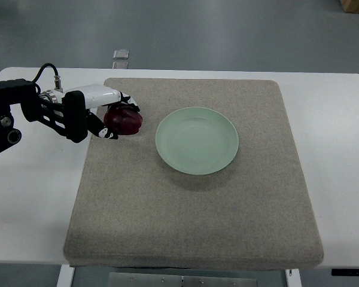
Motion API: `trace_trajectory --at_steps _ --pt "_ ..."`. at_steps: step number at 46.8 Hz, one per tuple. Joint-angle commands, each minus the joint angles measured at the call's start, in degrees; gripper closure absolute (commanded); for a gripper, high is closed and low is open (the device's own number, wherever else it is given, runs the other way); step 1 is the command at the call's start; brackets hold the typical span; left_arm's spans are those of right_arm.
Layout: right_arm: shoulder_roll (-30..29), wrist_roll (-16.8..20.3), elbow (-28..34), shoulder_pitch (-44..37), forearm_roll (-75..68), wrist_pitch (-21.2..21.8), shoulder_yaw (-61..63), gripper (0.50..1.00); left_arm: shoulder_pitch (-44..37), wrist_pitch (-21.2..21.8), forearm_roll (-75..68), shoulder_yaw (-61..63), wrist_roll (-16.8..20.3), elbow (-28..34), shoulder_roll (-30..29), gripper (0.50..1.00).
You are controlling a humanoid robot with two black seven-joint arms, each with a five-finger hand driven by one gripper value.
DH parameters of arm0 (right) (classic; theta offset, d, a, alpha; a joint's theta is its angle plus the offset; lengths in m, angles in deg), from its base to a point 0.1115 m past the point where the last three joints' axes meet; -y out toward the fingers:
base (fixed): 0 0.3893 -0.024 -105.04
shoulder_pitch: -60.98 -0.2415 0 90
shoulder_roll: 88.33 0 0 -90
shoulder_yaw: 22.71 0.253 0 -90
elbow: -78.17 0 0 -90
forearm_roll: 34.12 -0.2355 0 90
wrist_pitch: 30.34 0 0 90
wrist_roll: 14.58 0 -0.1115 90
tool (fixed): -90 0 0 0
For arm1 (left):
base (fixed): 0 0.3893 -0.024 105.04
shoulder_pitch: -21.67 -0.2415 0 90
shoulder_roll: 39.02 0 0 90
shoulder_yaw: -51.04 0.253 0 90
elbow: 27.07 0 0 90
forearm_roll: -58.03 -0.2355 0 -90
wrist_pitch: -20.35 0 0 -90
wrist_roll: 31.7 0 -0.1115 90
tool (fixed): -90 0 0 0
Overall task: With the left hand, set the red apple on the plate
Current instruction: 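Carry the apple with the left hand over the green plate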
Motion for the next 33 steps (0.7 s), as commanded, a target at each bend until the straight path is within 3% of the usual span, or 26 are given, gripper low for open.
trace_trajectory --at_steps 1,9,17,33 --pt "0.0 0.0 0.0 0.0 0.0 0.1 0.0 0.536 2.7 0.1 0.3 -0.1 0.2 -0.7 -1.0 1.000" --pt "0.0 0.0 0.0 0.0 0.0 0.1 0.0 0.536 5.9 -0.4 3.1 0.6 0.2 -0.8 0.3 1.000" --pt "0.0 0.0 0.0 0.0 0.0 0.0 0.0 0.536 6.1 -0.5 2.5 1.5 -0.1 -0.2 8.2 1.000" --pt "0.0 0.0 0.0 0.0 0.0 0.1 0.0 0.536 5.7 -0.5 2.2 4.0 -0.2 4.3 14.5 1.000"
